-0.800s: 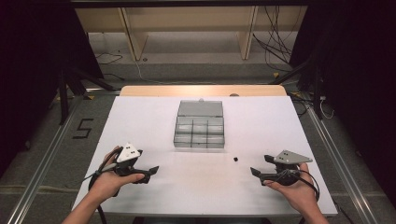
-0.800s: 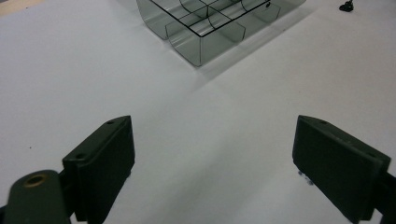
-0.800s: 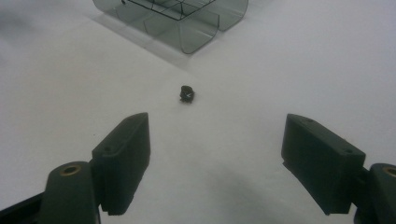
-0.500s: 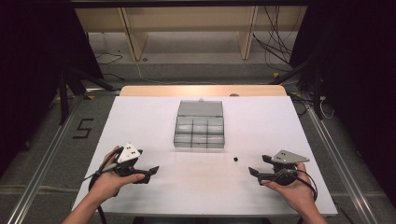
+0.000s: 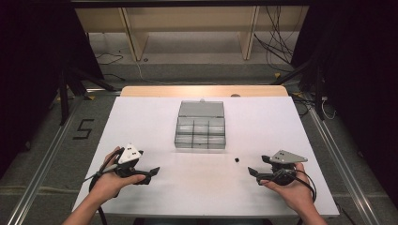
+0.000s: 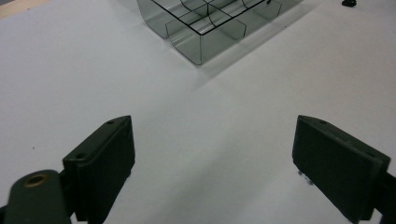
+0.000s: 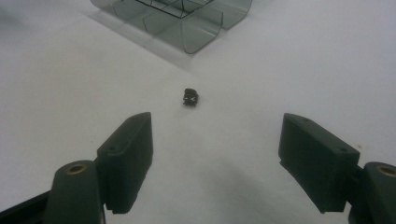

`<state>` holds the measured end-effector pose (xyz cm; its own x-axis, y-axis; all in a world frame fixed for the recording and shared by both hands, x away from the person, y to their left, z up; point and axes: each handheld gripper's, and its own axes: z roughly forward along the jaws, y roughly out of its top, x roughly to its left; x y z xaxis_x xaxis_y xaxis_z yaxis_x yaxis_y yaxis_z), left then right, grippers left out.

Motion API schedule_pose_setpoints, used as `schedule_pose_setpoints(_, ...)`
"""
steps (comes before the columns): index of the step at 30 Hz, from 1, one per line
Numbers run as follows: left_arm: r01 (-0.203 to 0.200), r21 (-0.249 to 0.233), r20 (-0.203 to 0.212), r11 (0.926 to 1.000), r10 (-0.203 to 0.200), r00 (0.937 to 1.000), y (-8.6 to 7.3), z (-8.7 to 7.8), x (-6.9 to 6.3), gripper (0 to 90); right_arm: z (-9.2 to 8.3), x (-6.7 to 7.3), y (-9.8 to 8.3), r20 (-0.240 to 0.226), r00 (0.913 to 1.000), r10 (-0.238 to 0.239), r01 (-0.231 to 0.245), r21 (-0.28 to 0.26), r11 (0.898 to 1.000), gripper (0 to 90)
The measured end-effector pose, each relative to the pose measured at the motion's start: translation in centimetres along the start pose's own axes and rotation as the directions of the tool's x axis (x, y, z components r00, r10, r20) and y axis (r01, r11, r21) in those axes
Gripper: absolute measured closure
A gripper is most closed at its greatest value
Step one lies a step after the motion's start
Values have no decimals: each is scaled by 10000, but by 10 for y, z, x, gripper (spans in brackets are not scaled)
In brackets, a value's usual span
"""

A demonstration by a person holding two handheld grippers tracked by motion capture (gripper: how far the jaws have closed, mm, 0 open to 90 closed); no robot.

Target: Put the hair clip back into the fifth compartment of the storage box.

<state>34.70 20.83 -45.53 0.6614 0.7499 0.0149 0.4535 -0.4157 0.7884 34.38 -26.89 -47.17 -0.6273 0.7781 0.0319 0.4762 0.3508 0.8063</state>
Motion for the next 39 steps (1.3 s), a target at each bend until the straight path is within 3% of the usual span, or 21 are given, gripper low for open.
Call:
schedule_pose_setpoints(23,-38,46,-17,10000,38,10000,0,0,0,128,17,5,10,148,9999,19,-20,76,10000,293)
schedule_pose_setpoints(39,-34,69,-23,10000,35,10000,0,0,1,129,43,15,18,193,9995,-268,259,487,9985,341)
